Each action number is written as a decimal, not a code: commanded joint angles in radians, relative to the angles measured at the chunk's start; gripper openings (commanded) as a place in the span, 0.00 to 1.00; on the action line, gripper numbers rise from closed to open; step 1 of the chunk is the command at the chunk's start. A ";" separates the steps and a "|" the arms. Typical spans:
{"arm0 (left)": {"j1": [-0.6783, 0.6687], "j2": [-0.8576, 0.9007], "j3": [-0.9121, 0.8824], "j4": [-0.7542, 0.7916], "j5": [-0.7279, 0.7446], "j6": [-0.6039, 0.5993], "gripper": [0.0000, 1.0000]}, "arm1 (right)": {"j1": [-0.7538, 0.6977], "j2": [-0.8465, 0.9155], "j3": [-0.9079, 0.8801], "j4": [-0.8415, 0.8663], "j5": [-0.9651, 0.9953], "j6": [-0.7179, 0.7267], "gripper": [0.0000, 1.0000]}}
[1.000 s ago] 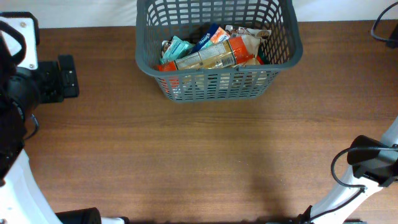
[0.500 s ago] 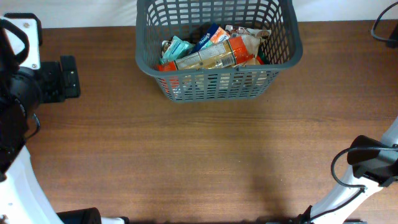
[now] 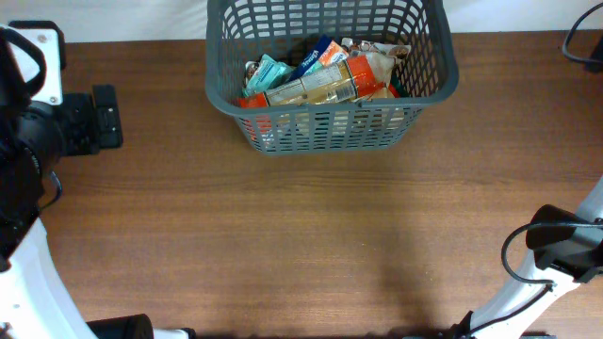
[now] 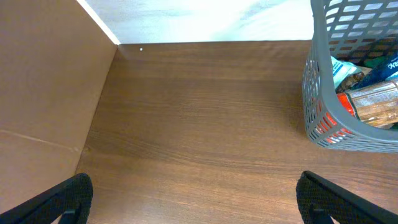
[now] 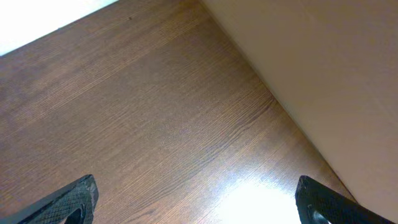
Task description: Pack container
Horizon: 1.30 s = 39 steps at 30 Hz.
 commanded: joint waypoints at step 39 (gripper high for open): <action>0.005 0.001 -0.008 -0.002 -0.007 -0.005 0.99 | 0.015 -0.052 0.002 0.003 0.002 0.008 0.99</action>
